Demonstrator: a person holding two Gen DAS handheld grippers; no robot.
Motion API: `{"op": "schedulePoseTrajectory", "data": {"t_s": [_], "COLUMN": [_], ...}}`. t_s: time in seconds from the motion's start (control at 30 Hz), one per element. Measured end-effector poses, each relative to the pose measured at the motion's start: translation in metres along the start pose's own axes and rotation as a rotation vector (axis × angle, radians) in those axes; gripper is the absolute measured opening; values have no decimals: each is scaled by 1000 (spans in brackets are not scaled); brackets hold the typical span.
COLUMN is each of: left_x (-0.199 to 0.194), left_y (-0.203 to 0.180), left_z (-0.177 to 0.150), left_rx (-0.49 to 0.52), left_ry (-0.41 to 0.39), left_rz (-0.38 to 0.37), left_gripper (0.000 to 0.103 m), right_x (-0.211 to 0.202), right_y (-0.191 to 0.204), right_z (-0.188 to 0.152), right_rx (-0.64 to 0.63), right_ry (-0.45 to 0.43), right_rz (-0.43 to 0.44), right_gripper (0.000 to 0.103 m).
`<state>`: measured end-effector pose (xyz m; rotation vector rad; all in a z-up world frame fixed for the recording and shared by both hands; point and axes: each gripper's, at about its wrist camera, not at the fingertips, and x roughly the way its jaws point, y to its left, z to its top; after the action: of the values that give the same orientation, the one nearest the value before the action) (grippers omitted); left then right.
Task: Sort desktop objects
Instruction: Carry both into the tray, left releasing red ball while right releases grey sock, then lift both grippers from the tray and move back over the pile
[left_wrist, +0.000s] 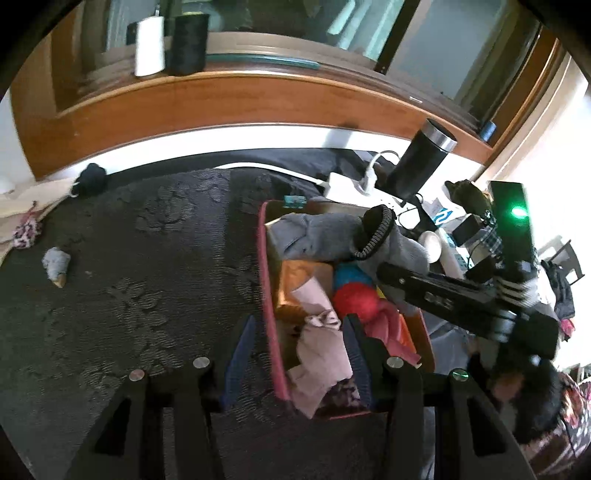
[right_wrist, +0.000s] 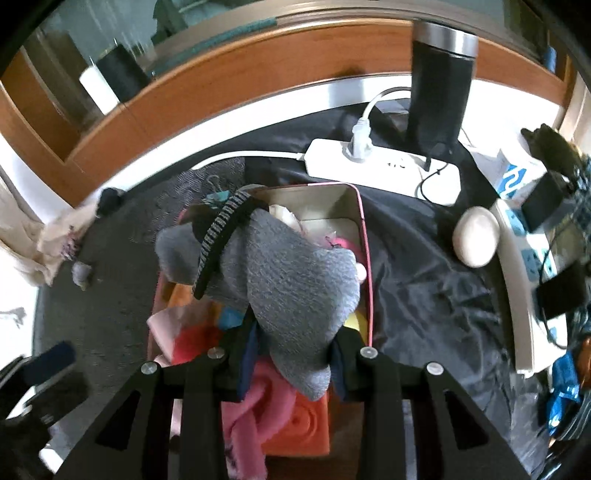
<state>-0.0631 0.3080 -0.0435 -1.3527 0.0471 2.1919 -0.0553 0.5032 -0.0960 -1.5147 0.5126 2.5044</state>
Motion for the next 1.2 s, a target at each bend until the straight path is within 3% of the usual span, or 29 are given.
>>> {"op": "schedulePoseTrajectory", "data": {"t_s": [0.13, 0.27, 0.37, 0.43, 0.5, 0.53, 0.57, 0.93, 1.07, 1.2], "left_x": [-10, -17, -19, -21, -23, -24, -25, -45, -55, -64], "left_y": [7, 13, 19, 29, 39, 42, 49, 131, 172, 218], "left_z": [-4, -8, -12, -14, -17, -18, -18, -32, -37, -40], "left_rx": [-8, -16, -33, -60, -87, -97, -112, -242, -294, -353], "left_ry": [-11, -16, -13, -7, -3, -4, -9, -25, -37, -52], "left_rz": [30, 36, 37, 41, 47, 51, 58, 116, 149, 185], "left_gripper": [51, 51, 51, 51, 55, 63, 65, 65, 65, 65], "right_x": [16, 20, 16, 12, 2, -3, -8, -61, -67, -53], "right_y": [13, 13, 9, 8, 13, 15, 17, 44, 87, 144], "right_z": [8, 14, 13, 10, 8, 7, 6, -7, -8, -10], "right_rx": [-89, -95, -77, -62, -48, -41, -35, 41, -3, -76], "right_ry": [1, 3, 4, 3, -18, -28, -39, -153, -169, -131], "right_rz": [-91, -107, -79, -55, -47, -43, -39, 8, 60, 122], "right_gripper": [36, 36, 41, 62, 67, 67, 67, 70, 70, 70]}}
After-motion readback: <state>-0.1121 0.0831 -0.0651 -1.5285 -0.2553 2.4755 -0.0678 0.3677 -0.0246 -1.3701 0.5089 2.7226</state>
